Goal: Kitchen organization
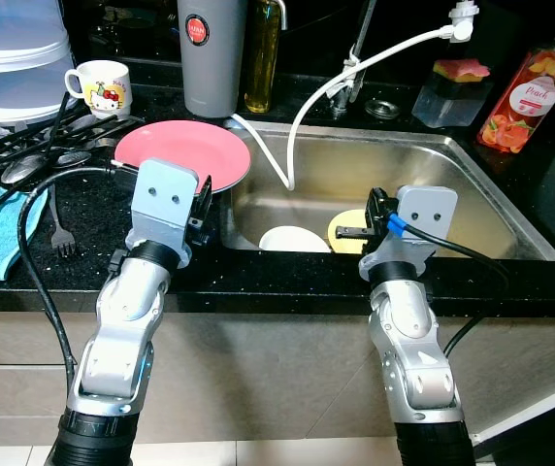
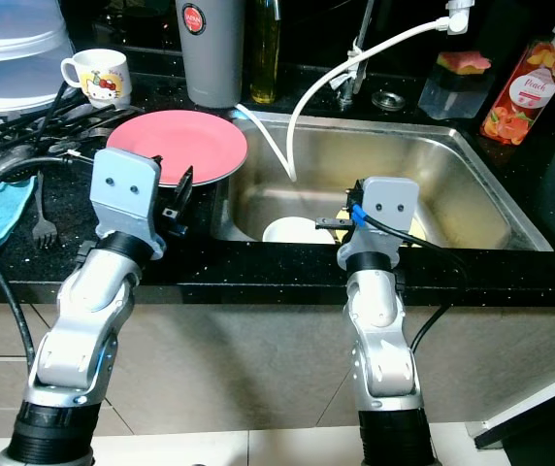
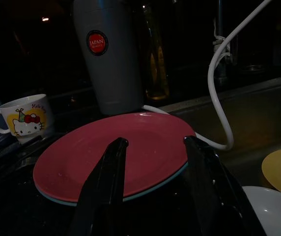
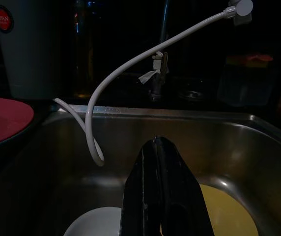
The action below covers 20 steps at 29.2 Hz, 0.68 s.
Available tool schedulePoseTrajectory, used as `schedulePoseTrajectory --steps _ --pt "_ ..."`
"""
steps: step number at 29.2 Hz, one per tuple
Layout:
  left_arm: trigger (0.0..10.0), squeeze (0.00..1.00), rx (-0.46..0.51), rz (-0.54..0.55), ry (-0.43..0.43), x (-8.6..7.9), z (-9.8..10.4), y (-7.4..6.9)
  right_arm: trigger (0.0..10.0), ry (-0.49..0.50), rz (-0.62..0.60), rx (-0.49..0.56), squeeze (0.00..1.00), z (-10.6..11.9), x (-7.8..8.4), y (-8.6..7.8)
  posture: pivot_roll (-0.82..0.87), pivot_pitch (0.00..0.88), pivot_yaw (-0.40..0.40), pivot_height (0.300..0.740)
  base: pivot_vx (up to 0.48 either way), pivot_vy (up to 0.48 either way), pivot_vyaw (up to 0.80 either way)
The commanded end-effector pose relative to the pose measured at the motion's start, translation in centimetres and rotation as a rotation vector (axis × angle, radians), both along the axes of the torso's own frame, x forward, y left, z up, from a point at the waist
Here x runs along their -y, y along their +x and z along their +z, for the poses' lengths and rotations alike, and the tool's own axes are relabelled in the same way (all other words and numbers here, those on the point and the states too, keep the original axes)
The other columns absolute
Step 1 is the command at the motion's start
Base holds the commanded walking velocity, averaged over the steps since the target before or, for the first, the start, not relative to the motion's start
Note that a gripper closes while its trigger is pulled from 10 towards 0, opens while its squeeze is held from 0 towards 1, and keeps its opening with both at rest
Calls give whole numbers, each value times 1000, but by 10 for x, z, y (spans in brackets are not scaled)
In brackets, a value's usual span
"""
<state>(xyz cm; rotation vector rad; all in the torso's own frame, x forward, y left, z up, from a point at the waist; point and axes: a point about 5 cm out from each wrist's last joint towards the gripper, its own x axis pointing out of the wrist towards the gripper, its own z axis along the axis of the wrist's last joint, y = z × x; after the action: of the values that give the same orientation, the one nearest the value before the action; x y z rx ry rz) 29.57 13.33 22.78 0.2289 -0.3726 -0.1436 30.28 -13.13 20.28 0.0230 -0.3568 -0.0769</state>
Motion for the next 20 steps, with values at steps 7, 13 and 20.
schedulePoseTrajectory --steps 7,13,20 --pt "10000 0 -28 3 5 2 -6 0 10000 -2 -9 -13 0 -3 3 0 212 49 -102 740 0 0 0" --pt "10000 0 -28 7 8 2 -6 0 10000 -2 -9 -15 0 -3 3 0 212 50 -102 740 0 0 0" --pt "10000 0 -27 7 14 1 -7 0 10000 0 -8 -14 0 -3 2 1 213 49 -101 740 0 0 0"
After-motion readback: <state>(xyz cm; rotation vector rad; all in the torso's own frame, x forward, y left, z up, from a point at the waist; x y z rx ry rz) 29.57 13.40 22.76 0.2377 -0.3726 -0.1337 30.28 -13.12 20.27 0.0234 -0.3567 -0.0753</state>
